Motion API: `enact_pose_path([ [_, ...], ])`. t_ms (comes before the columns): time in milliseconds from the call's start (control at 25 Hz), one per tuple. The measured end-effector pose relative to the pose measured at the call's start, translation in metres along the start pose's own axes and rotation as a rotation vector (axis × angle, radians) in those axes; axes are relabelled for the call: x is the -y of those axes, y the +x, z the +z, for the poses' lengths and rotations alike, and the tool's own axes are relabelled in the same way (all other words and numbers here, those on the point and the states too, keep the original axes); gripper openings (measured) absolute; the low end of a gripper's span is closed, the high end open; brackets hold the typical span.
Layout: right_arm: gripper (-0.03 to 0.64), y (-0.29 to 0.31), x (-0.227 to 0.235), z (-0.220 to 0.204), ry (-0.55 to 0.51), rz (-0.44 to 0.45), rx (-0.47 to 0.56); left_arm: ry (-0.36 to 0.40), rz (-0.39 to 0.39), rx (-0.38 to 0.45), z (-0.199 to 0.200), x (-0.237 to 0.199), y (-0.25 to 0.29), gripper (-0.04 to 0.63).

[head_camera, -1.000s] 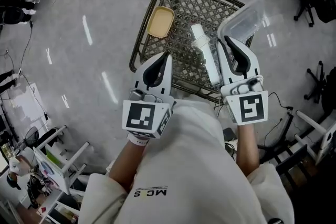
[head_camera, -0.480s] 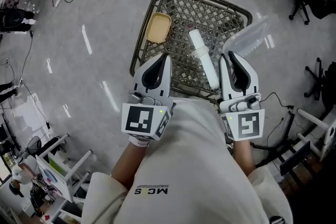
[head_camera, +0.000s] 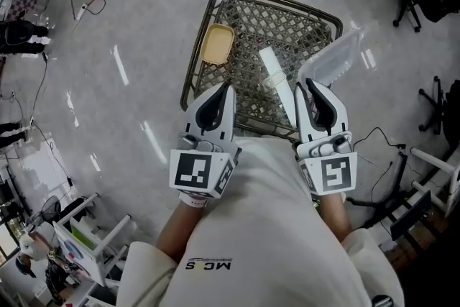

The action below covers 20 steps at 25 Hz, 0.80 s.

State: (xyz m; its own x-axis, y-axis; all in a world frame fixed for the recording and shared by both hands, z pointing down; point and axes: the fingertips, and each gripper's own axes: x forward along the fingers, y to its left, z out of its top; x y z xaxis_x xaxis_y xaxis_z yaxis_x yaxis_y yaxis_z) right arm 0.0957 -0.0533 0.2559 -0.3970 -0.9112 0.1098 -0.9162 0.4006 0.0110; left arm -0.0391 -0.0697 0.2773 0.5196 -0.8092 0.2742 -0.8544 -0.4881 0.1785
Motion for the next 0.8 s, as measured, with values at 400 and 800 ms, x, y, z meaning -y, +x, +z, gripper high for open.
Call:
enact_pose_path([
  [400,0.069,-0.012,0.000,0.002,-0.009,-0.004,-0.003,-0.014,-0.009,0.018,-0.003,0.010,-0.006,0.025],
  [800,0.069,-0.010,-0.002,-0.004,0.027,-0.003,-0.022,-0.010,-0.015,0.004,-0.005,0.009,-0.013,0.025],
])
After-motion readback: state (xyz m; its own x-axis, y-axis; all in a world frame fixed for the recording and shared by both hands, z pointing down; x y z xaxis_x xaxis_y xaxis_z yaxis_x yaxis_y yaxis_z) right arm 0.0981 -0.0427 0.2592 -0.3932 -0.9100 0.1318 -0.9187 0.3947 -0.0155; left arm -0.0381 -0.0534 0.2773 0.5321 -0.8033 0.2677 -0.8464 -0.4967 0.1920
